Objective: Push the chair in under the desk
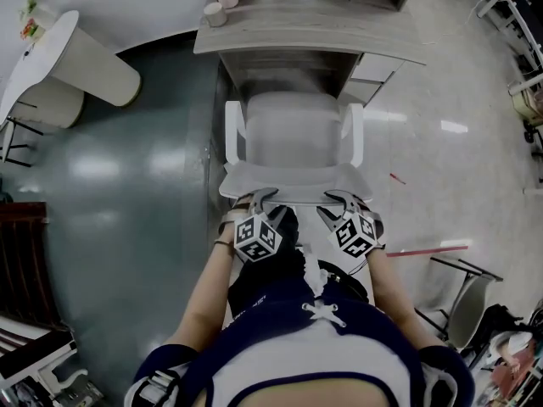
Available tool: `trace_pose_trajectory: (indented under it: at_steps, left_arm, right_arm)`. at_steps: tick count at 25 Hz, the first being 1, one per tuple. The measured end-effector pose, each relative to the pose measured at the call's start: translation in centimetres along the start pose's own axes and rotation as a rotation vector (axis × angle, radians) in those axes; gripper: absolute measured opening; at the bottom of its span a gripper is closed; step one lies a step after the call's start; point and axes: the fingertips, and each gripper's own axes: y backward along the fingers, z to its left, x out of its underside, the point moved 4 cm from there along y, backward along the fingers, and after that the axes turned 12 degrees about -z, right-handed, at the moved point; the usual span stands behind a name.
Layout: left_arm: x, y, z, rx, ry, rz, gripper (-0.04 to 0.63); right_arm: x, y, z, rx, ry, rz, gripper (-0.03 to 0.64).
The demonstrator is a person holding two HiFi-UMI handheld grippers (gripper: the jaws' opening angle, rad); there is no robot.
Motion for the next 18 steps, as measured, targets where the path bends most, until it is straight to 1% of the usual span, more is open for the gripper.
trace_pose_trajectory:
  at_steps: [5,10,18]
  left_arm:
    - [0.0,-0.7,1.9,0.005,-0.003,0.000,0.187]
    - [0.0,-1.4,3.9,0.010,-0.007,0.000,0.187]
    - [-0.1,-2.2,5.9,0.010,-0.013,-0.006,0.187]
  right_arm:
    - [-0.4,-1.0,-1.7,-0.010,-0.014,0.009,0.143]
    - [-1.0,-2.0,-3.4,0.002,-0.012,0.004,0.144]
    - [-1.4,-3.0,-5.2,0.005,-0.015,0.008,0.143]
